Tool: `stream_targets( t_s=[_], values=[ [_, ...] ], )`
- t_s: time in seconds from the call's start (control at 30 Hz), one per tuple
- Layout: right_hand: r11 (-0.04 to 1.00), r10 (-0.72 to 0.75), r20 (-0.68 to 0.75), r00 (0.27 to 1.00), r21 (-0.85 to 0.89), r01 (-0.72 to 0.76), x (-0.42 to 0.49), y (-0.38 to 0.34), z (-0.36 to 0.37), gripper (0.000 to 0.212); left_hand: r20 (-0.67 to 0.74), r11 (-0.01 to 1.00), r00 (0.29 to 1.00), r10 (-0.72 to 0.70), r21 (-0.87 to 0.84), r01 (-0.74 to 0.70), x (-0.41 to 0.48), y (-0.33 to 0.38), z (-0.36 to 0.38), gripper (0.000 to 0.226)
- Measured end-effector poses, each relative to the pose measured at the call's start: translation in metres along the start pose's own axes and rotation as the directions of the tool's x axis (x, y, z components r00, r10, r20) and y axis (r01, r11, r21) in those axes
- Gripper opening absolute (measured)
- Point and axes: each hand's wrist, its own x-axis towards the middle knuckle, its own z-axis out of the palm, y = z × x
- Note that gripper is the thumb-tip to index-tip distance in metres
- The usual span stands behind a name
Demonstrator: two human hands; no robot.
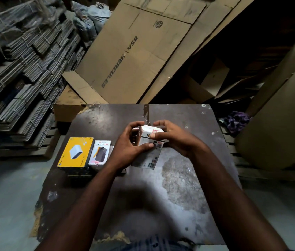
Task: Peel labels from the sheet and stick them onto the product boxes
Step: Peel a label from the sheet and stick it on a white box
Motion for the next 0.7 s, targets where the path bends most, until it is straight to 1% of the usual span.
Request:
stream_targets(
  t_s=[0.07,0.17,0.27,0.3,0.4,0.43,0.5,0.6,0.7],
  values=[
    [0.990,-0.003,0.020,1.000,0.144,0.000,0.001,0.008,0.007,0.077,0.003,0.999,1.000,0.022,0.041,-0.022,0.000,0.004,0.000,0.064],
    [0.964,-0.047,-0.024,0.999,0.261,0.052,-0.004,0.014,0.016,0.072,-0.005,0.999,1.000,0.027,0.038,-0.027,0.000,0.006,0.000,0.061],
    [0.925,-0.081,-0.041,0.996,0.370,0.090,-0.003,0.020,0.020,0.071,-0.021,0.999,0.999,0.036,0.027,-0.035,-0.001,0.006,0.002,0.061],
    [0.918,-0.085,-0.056,0.995,0.384,0.100,-0.003,0.021,0.022,0.068,-0.027,0.999,0.999,0.038,0.017,-0.037,-0.002,0.006,0.003,0.062],
    [0.890,-0.095,-0.111,0.989,0.436,0.134,-0.003,0.023,0.027,0.051,-0.045,0.999,0.998,0.043,0.009,-0.042,-0.003,0.005,0.006,0.063],
    [0.871,-0.095,-0.130,0.987,0.470,0.145,-0.002,0.025,0.028,0.049,-0.055,0.999,0.997,0.050,0.017,-0.049,-0.004,0.004,0.008,0.064],
    [0.834,-0.071,-0.174,0.982,0.531,0.154,-0.002,0.025,0.031,0.048,-0.069,0.996,0.995,0.072,0.047,-0.069,-0.005,0.001,0.011,0.066],
    [0.825,-0.009,-0.277,0.961,0.541,0.164,-0.001,0.026,0.038,0.026,-0.079,0.994,0.993,0.088,0.065,-0.083,-0.008,-0.002,0.017,0.067],
    [0.820,0.032,-0.363,0.931,0.543,0.183,-0.003,0.027,0.040,0.019,-0.080,0.994,0.993,0.092,0.069,-0.086,-0.011,-0.003,0.020,0.066]
  ],
)
